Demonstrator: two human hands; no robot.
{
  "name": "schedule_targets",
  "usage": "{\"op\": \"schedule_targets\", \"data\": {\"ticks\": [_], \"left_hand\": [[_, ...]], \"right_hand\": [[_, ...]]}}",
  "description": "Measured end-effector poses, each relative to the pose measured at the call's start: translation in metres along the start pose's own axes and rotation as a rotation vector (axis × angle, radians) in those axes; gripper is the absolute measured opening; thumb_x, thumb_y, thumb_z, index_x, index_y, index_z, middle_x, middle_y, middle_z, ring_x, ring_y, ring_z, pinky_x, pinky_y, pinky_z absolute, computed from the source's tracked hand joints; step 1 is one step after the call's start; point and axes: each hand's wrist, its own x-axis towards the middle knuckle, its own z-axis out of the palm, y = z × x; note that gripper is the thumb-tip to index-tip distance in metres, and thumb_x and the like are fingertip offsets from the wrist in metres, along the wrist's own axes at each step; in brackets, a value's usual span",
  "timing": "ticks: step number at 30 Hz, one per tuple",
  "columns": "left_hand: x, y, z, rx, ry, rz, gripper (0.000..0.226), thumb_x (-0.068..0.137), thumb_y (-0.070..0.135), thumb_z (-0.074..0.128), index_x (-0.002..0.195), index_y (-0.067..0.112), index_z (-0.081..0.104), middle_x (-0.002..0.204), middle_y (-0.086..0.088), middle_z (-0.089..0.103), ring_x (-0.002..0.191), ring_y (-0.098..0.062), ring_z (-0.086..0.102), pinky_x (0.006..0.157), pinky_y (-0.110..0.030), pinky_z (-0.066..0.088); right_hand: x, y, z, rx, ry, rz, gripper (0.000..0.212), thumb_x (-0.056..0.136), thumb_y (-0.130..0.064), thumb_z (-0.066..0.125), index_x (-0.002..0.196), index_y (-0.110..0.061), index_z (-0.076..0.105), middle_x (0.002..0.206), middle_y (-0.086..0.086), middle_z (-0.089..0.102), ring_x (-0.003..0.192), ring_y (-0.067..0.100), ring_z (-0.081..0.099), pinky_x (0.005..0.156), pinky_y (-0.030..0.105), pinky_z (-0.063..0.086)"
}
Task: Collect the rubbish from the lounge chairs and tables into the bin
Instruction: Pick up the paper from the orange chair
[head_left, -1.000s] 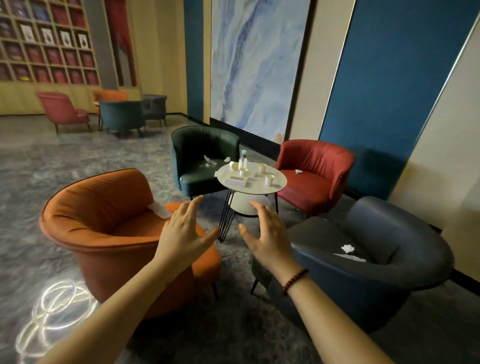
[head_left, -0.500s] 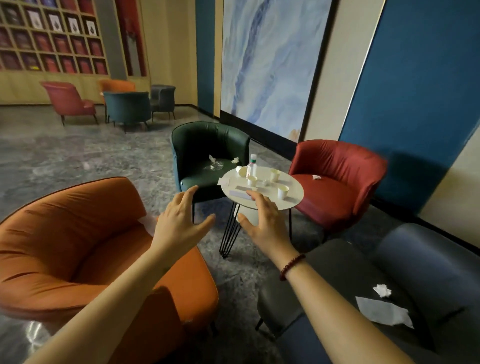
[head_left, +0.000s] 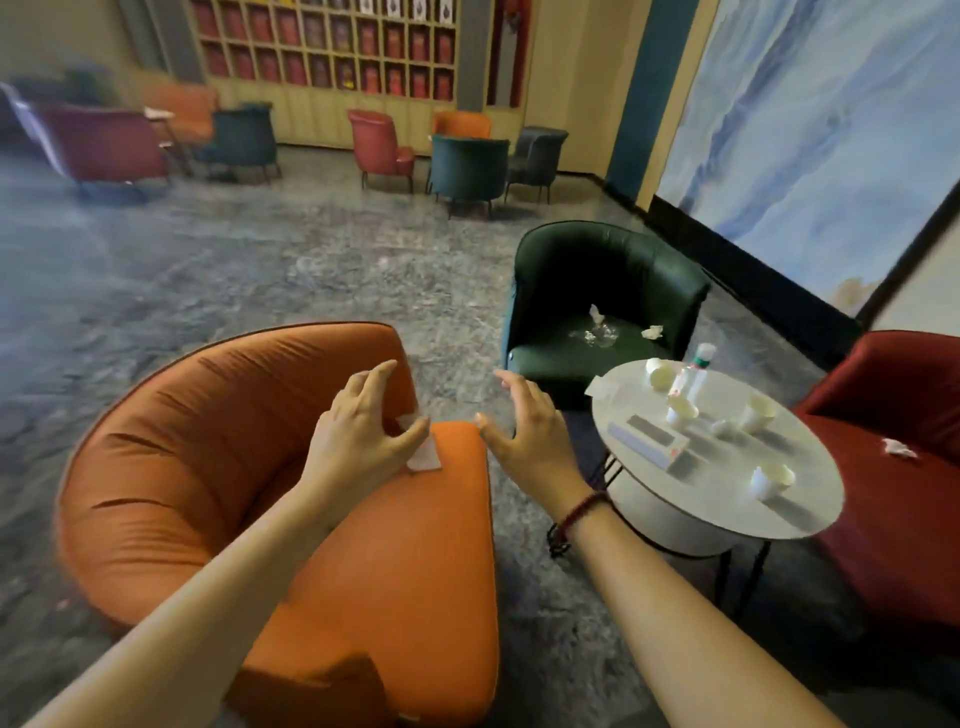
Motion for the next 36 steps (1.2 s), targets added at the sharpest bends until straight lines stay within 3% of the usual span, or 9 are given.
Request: {"op": "schedule_targets", "data": {"ticks": [10, 20, 30, 36], "left_hand": [[0.113, -0.051, 0.015, 0.042, 0.094, -0.088, 0.069, 0.079, 0.042, 0.063, 0.138, 0.018, 0.035, 0.133, -0.008, 0.047, 0.121, -0.026, 0.047, 0.097, -0.045, 0.042], [0.192, -0.105, 0.081, 0.002, 0.031, -0.214, 0.068, 0.08, 0.04, 0.062, 0.138, 0.022, 0.034, 0.134, -0.005, 0.046, 0.122, -0.023, 0.046, 0.097, -0.043, 0.043], [0.262, -0.206, 0.249, -0.029, -0.054, -0.526, 0.064, 0.081, 0.044, 0.059, 0.137, 0.03, 0.031, 0.135, 0.003, 0.043, 0.122, -0.018, 0.046, 0.094, -0.04, 0.046], [0.249, -0.29, 0.369, -0.038, -0.137, -0.798, 0.067, 0.081, 0.048, 0.056, 0.139, 0.031, 0.029, 0.141, 0.002, 0.039, 0.128, -0.018, 0.04, 0.095, -0.035, 0.039]], "right_hand": [[0.119, 0.026, 0.07, 0.055, -0.104, -0.076, 0.055, 0.087, -0.037, 0.054, 0.134, -0.015, 0.038, 0.133, 0.005, 0.047, 0.122, 0.023, 0.042, 0.1, 0.044, 0.035], [0.2, 0.078, 0.151, 0.103, -0.231, -0.057, 0.052, 0.087, -0.037, 0.052, 0.133, -0.019, 0.037, 0.134, 0.003, 0.046, 0.124, 0.021, 0.04, 0.103, 0.046, 0.034], [0.273, 0.233, 0.307, 0.103, -0.544, 0.03, 0.054, 0.084, -0.039, 0.054, 0.133, -0.024, 0.035, 0.133, -0.001, 0.047, 0.122, 0.017, 0.043, 0.099, 0.034, 0.033], [0.275, 0.327, 0.43, 0.081, -0.777, 0.054, 0.066, 0.078, -0.034, 0.064, 0.136, -0.022, 0.034, 0.138, 0.001, 0.044, 0.127, 0.021, 0.039, 0.103, 0.044, 0.035]]}}
